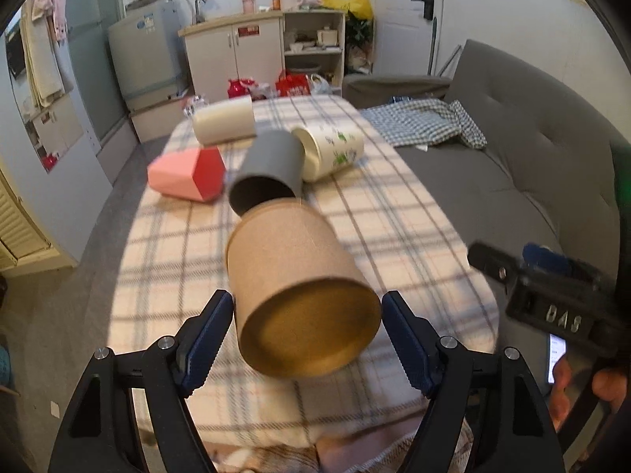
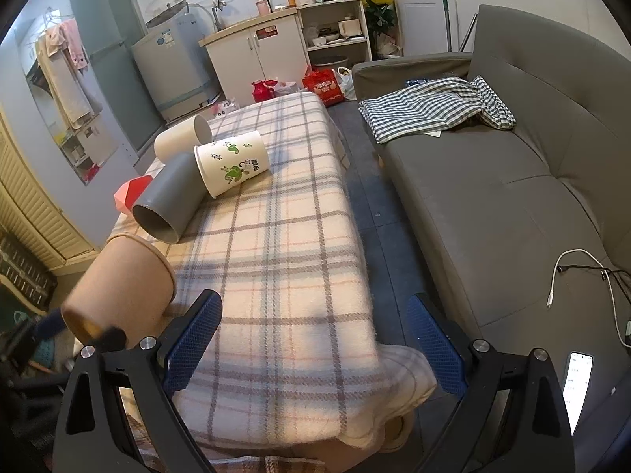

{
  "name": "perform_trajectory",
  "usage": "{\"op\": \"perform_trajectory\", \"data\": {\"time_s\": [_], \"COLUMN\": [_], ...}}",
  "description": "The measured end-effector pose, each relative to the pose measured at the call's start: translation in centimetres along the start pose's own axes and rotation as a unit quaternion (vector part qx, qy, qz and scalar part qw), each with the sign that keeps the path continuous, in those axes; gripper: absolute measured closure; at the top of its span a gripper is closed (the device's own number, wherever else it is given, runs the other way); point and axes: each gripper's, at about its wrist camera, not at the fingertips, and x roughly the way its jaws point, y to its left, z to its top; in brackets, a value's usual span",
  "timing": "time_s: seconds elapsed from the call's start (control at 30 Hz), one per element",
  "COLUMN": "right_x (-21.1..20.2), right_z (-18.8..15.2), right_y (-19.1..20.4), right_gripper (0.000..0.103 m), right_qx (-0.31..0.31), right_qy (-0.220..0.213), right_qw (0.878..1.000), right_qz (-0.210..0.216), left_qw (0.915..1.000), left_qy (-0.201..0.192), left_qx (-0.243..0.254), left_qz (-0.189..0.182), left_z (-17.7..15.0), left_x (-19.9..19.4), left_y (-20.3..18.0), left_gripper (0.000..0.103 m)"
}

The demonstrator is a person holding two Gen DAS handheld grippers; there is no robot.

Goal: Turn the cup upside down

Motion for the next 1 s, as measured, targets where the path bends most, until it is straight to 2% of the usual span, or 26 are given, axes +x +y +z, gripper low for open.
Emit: {"op": "perform_trajectory", "data": {"time_s": [0.17,0.4,0.6,0.8,1.0], "right_x": [-0.3,-0.1,0.3,1.2,1.9], "right_z": [-0.1,-0.2,-0.3,-0.5,-0.5], "right_y": [0.4,0.4,0.5,0.7,1.1], "right_gripper": [0.008,0.008,0.008,0.008,0.008], "right_qx": [-0.003,-0.001,-0.002,-0.004,-0.012], "right_qy": [-0.001,0.001,0.007,0.018,0.024], "right_qw": [1.000,1.000,1.000,1.000,1.000], "right_qz": [0.001,0.001,0.000,-0.001,-0.005], "left_qw": [0.9999,0.9994,0.9985,0.9979,0.9968], "left_qy": [-0.010,-0.009,-0.006,0.021,0.018], "left_qx": [-0.008,-0.019,-0.027,-0.035,-0.053], "left_qz": [-0.002,-0.029,-0.047,-0.050,-0.057], "left_z": [1.5,3.3,4.4,5.1,5.4], "left_x": [-0.4,-0.2,1.0,3.5,4.2], "left_y": [1.3,1.9,1.9,2.2,3.0], "left_gripper": [0.024,0.025,0.025,0.025,0.025]}}
